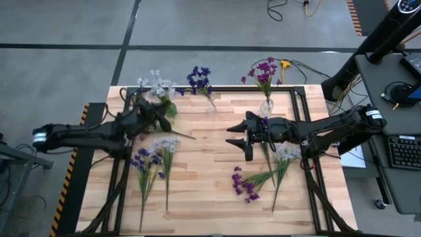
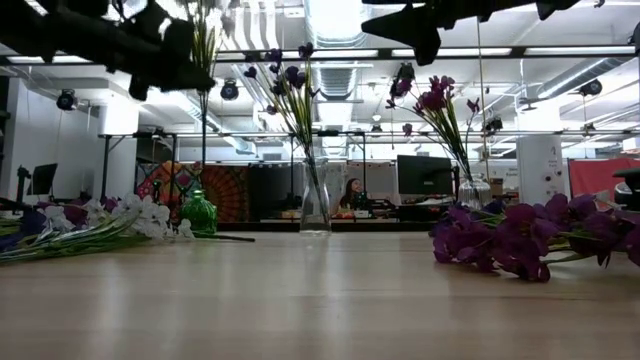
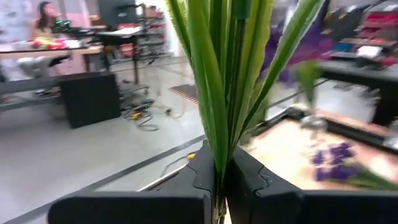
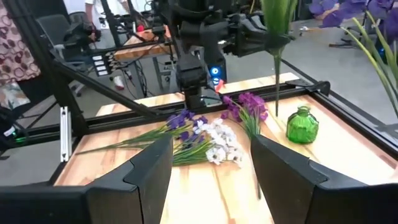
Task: Sort flowers into vase by color
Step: Put the middle white flowers into the green vase
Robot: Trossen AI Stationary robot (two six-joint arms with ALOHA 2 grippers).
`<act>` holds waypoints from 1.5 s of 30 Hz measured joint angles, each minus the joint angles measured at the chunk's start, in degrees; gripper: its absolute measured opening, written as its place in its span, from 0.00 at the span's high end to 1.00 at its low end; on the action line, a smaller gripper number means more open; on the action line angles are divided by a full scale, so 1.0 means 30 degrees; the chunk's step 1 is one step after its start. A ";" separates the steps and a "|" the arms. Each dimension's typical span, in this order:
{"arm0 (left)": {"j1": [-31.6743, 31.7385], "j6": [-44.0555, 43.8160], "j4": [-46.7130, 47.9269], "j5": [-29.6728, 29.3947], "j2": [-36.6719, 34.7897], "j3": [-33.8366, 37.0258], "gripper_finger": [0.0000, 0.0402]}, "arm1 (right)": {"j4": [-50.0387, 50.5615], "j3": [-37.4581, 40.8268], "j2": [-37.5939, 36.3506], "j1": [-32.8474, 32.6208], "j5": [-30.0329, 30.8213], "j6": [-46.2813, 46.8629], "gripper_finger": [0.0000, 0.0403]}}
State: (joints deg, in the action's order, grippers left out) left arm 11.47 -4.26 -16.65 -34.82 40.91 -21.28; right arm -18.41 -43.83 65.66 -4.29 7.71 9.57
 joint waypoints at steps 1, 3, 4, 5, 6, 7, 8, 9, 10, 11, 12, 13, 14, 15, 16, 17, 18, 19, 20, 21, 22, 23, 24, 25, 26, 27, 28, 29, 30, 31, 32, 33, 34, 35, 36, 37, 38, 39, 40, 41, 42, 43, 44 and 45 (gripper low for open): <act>0.0633 0.0085 0.0140 0.0286 0.0000 0.0007 1.00 | 0.0140 0.0000 -0.0003 0.0035 0.0006 0.0041 0.48; 0.1867 0.0233 0.0412 0.0929 -0.0007 -0.0021 1.00 | 0.0307 0.0000 0.0004 0.0080 0.0003 0.0068 0.48; 0.2428 0.0280 0.0494 0.1175 -0.0015 -0.0022 1.00 | 0.0326 0.0000 0.0004 0.0080 0.0006 0.0089 0.48; 0.2976 0.0361 0.0443 0.1598 -0.0015 -0.0022 1.00 | 0.0321 0.0000 0.0004 0.0105 0.0006 0.0091 0.48; 0.3511 0.0443 0.0356 0.2032 -0.0011 -0.0022 1.00 | 0.0326 0.0000 0.0004 0.0109 0.0003 0.0091 0.48; 0.4026 0.0545 0.0297 0.2459 -0.0018 -0.0022 1.00 | 0.0331 0.0000 0.0004 0.0113 0.0006 0.0097 0.48; 0.4508 0.0619 0.0228 0.2855 -0.0022 -0.0022 1.00 | 0.0355 0.0000 0.0004 0.0122 0.0006 0.0098 0.48; 0.4961 0.0663 0.0210 0.3209 -0.0020 -0.0037 1.00 | 0.0360 0.0000 0.0004 0.0138 0.0008 0.0096 0.48; 0.5398 0.0681 0.0174 0.3565 0.0002 -0.0053 1.00 | 0.0356 0.0000 0.0004 0.0137 0.0017 0.0094 0.48; 0.5806 0.0689 0.0011 0.3977 0.0037 -0.0081 1.00 | 0.0356 0.0000 0.0004 0.0131 0.0083 0.0091 0.48; 0.6204 0.0707 -0.0204 0.4435 0.0069 -0.0095 1.00 | 0.0356 0.0000 0.0004 0.0131 0.0122 0.0091 0.48; 0.6553 0.0703 -0.0494 0.4875 0.0114 -0.0095 1.00 | 0.0356 0.0000 0.0004 0.0131 0.0151 0.0091 0.48; 0.6877 0.0706 -0.0832 0.5290 0.0199 -0.0098 1.00 | 0.0356 0.0000 0.0004 0.0131 0.0266 0.0091 0.48; 0.7176 0.0713 -0.1024 0.5530 0.0284 -0.0110 1.00 | 0.0356 0.0000 0.0004 0.0131 0.0446 0.0091 0.48; 0.7442 0.0711 -0.1089 0.5660 0.0381 -0.0110 1.00 | 0.0363 0.0000 0.0004 0.0131 0.0483 0.0091 0.48; 0.7664 0.0711 -0.1103 0.5789 0.0511 -0.0110 1.00 | 0.0375 0.0000 0.0004 0.0131 0.0504 0.0075 0.48; 0.7827 0.0705 -0.1107 0.5808 0.0659 -0.0110 1.00 | 0.0424 0.0000 0.0004 0.0131 0.0513 0.0018 0.48; 0.7951 0.0706 -0.1107 0.5812 0.0822 -0.0110 1.00 | 0.0452 0.0000 0.0004 0.0131 0.0510 0.0007 0.48; 0.8036 0.0709 -0.1108 0.5813 0.1007 -0.0110 1.00 | 0.0465 0.0000 0.0004 0.0131 0.0508 -0.0003 0.48; 0.8081 0.0704 -0.1115 0.5819 0.1199 -0.0110 1.00 | 0.0480 0.0000 0.0004 0.0131 0.0509 0.0004 0.48; 0.8101 0.0711 -0.1136 0.5819 0.1406 -0.0110 1.00 | 0.0487 0.0000 0.0004 0.0131 0.0516 -0.0003 0.48; 0.8101 0.0718 -0.1143 0.5819 0.1624 -0.0110 1.00 | 0.0487 0.0000 0.0004 0.0131 0.0516 -0.0010 0.48; 0.8101 0.0754 -0.1143 0.5826 0.1832 -0.0110 1.00 | 0.0490 0.0000 0.0004 0.0128 0.0516 -0.0011 0.48; 0.8101 0.0754 -0.1163 0.5826 0.2013 -0.0110 1.00 | 0.0494 0.0000 0.0004 0.0124 0.0516 -0.0014 0.48; 0.8101 0.0754 -0.1217 0.5826 0.2194 -0.0110 1.00 | 0.0499 0.0000 0.0004 0.0124 0.0516 -0.0018 0.48; 0.8101 0.0754 -0.1313 0.5819 0.2349 -0.0110 1.00 | 0.0536 0.0000 0.0004 0.0124 0.0513 -0.0018 0.48; 0.8101 0.0754 -0.1386 0.5822 0.2468 -0.0110 1.00 | 0.0580 0.0000 0.0004 0.0124 0.0516 -0.0025 0.48; 0.8101 0.0754 -0.1444 0.5819 0.2584 -0.0110 1.00 | 0.0609 0.0000 0.0004 0.0124 0.0516 -0.0025 0.48; 0.8101 0.0754 -0.1491 0.5819 0.2660 -0.0110 1.00 | 0.0618 0.0000 0.0004 0.0124 0.0511 -0.0025 0.48; 0.8101 0.0756 -0.1556 0.5819 0.2736 -0.0110 1.00 | 0.0622 0.0000 0.0004 0.0124 0.0513 -0.0025 0.48; 0.8101 0.0765 -0.1620 0.5815 0.2778 -0.0110 1.00 | 0.0632 0.0000 0.0004 0.0124 0.0514 -0.0030 0.48; 0.8121 0.0837 -0.1624 0.5790 0.2790 -0.0110 1.00 | 0.0633 0.0000 0.0004 0.0124 0.0516 -0.0033 0.48; 0.8145 0.0923 -0.1631 0.5720 0.2798 -0.0110 1.00 | 0.0647 0.0000 0.0004 0.0124 0.0516 -0.0033 0.48; 0.8172 0.0970 -0.1625 0.5581 0.2805 -0.0110 1.00 | 0.0662 0.0000 0.0004 0.0124 0.0515 -0.0026 0.48; 0.8206 0.0976 -0.1624 0.5471 0.2805 -0.0110 1.00 | 0.0658 0.0000 0.0004 0.0124 0.0512 -0.0032 0.48; 0.8232 0.0978 -0.1624 0.5450 0.2805 -0.0110 1.00 | 0.0654 0.0000 0.0004 0.0124 0.0516 -0.0031 0.48; 0.8245 0.0973 -0.1624 0.5448 0.2805 -0.0110 1.00 | 0.0654 0.0000 0.0004 0.0124 0.0516 -0.0029 0.48; 0.8247 0.0973 -0.1624 0.5448 0.2805 -0.0110 1.00 | 0.0654 0.0000 0.0004 0.0124 0.0511 -0.0028 0.48; 0.8247 0.0960 -0.1624 0.5450 0.2822 -0.0110 1.00 | 0.0654 0.0000 0.0004 0.0124 0.0516 -0.0025 0.48; 0.8247 0.0891 -0.1624 0.5453 0.2845 -0.0110 1.00 | 0.0654 0.0000 0.0004 0.0124 0.0516 -0.0033 0.48; 0.8247 0.0809 -0.1617 0.5440 0.2880 -0.0110 1.00 | 0.0654 0.0000 0.0004 0.0124 0.0516 -0.0033 0.48; 0.8247 0.0739 -0.1617 0.5433 0.2930 -0.0110 1.00 | 0.0654 0.0000 0.0004 0.0124 0.0516 -0.0033 0.48; 0.8247 0.0647 -0.1617 0.5387 0.2990 -0.0110 0.99 | 0.0654 0.0000 0.0004 0.0118 0.0516 -0.0033 0.48; 0.8247 0.0586 -0.1617 0.5328 0.3070 -0.0110 0.99 | 0.0654 0.0000 0.0004 0.0111 0.0516 -0.0033 0.48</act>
State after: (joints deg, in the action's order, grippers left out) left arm 36.21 -2.50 -21.50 -18.84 50.12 -21.61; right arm -16.45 -43.83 65.67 -3.96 9.26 9.47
